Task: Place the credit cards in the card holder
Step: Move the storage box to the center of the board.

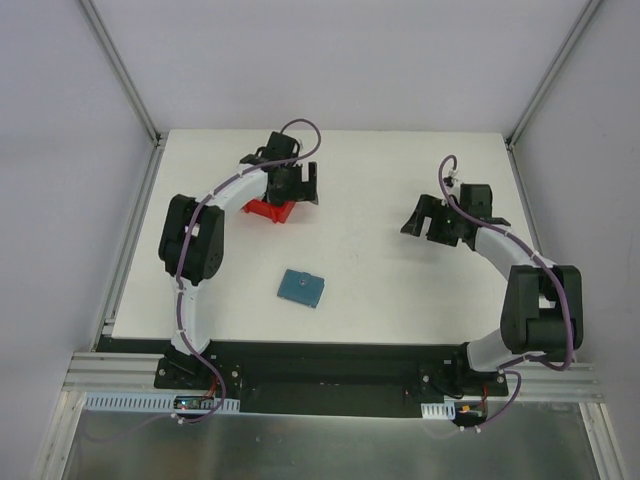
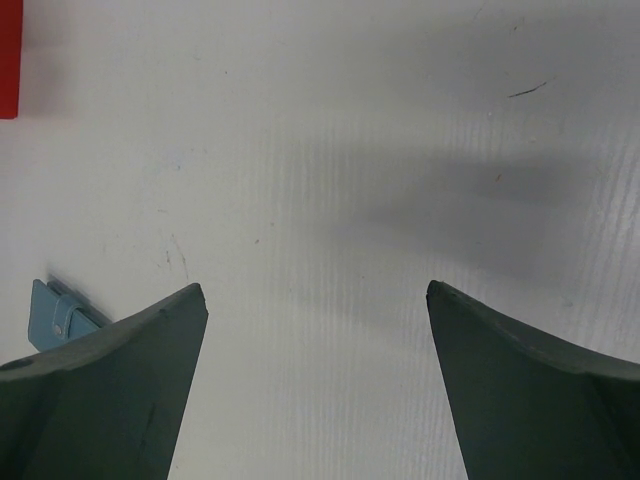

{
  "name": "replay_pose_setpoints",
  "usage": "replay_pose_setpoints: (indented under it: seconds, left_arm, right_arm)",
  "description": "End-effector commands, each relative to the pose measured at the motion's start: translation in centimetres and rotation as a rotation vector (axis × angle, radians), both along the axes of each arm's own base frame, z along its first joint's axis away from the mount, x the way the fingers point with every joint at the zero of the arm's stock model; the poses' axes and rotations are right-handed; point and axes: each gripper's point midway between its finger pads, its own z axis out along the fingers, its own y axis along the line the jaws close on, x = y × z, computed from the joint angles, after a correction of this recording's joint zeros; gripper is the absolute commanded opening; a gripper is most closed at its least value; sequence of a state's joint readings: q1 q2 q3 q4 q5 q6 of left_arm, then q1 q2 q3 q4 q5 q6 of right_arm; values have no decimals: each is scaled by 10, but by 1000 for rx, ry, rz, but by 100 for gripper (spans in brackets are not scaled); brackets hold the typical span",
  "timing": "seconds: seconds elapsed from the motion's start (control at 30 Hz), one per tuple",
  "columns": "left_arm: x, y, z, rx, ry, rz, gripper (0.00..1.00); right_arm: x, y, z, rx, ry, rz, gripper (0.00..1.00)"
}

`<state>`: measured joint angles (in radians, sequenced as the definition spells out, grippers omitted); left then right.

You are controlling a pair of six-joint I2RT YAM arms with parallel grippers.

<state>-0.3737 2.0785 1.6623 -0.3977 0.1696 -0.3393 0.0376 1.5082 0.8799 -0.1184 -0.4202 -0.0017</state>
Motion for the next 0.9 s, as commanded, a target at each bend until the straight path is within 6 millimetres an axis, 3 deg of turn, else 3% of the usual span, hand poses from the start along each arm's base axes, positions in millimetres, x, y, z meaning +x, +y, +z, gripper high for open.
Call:
replay_pose_setpoints:
  seconds: [0.0, 0.23, 0.57, 0.87]
  left_arm:
    - [-29, -38, 32, -87, -4, -35, 92]
    - [-58, -78, 30, -114, 34, -81, 93]
    - [-82, -129, 52, -156, 7, -140, 94]
    - [-76, -120, 94, -123, -141, -152, 98]
  right_arm:
    - [0, -3, 18, 1, -62, 1, 94]
    - [-3, -4, 25, 26, -67, -32, 93]
    - [-5, -7, 33, 39, -76, -79, 93]
    - [-4, -4, 45, 76, -92, -100, 93]
